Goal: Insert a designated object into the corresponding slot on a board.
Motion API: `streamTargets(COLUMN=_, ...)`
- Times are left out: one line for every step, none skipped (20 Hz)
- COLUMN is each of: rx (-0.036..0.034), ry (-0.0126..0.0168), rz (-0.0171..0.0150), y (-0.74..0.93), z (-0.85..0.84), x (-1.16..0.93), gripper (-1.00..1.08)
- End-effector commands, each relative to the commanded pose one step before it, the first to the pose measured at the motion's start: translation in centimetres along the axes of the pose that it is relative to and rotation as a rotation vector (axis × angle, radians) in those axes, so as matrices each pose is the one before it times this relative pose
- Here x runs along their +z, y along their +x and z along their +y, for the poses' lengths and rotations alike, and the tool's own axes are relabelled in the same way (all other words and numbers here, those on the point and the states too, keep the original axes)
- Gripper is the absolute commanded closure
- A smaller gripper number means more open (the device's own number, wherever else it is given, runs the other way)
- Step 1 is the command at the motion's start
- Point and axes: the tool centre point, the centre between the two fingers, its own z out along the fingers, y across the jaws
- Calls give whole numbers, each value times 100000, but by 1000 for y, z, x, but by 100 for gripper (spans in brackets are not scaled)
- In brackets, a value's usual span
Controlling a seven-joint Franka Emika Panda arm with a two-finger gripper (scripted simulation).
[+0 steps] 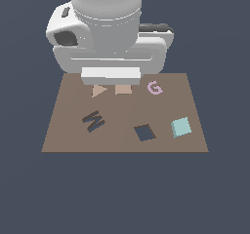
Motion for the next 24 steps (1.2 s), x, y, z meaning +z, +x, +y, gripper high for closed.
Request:
streamTargets(rx=0, ry=0, rz=0, y=0, z=1, x=0, gripper=-92)
streamTargets(rx=69, ry=0, rz=1, y=-4, z=0, x=4, gripper=-92)
streamTargets(rx=138, ry=4, rz=0, y=-8, z=-42, x=14, gripper=-92)
streamTargets(rx=276, ry=7, rz=1, y=-15, z=-42, x=23, gripper=-92)
streamTargets(rx=384, ry=9, rz=2, y=-21, z=-60, x=32, gripper=-92)
streamTargets(rx=483, ry=11, rz=2, y=-26, z=-84, x=41, gripper=-92)
streamTargets(rx=598, ry=14, rz=3, y=-32, z=-98, x=50, gripper=-92)
streamTargets(rx=704, ry=17, rz=4, y=-38, z=-118, x=59, gripper=-92)
streamTargets(rx=814, ry=19, rz=4, y=-43, z=-134, x=68, gripper=-92)
streamTargets(rx=918, ry=22, rz=5, y=-49, z=-154, x=77, gripper=-92)
streamTargets(rx=1029, ry=24, rz=5, y=-55, z=-171, x=86, gripper=-92)
streamTargets(rx=1134, ry=27, rz=6, y=-60, z=-190, x=95, gripper=-92)
streamTargets(rx=1241, ry=29, rz=6, y=-66, z=-208, x=104, gripper=-92)
streamTargets(rx=1349, ry=32, rz=7, y=-71, z=-226, x=113, gripper=-92)
streamTargets(rx=1456, ry=34, rz=8, y=-77, z=-244, x=122, gripper=-92)
streamTargets(rx=1562, ry=37, rz=8, y=-82, z=-262, x=131, gripper=-92)
streamTargets(rx=1670, ry=39, rz=9, y=-87, z=-280, x=141, gripper=-92)
streamTargets(rx=1776, ry=42, rz=10, y=-92, z=-299, x=150, gripper=-92)
streamTargets(rx=1883, ry=44, rz=10, y=-98, z=-317, x=159, gripper=-92)
streamTargets(rx=1990, ry=47, rz=11, y=-103, z=-336, x=168, gripper=-92)
streamTargets(rx=2097, ry=49, rz=12, y=-108, z=-355, x=177, gripper=-92)
streamTargets(rx=2206, ry=52, rz=12, y=-113, z=-373, x=186, gripper=-92)
streamTargets(rx=2314, ry=54, rz=13, y=-118, z=-392, x=196, gripper=-92)
streamTargets(rx=2424, ry=57, rz=14, y=-123, z=-411, x=205, gripper=-92)
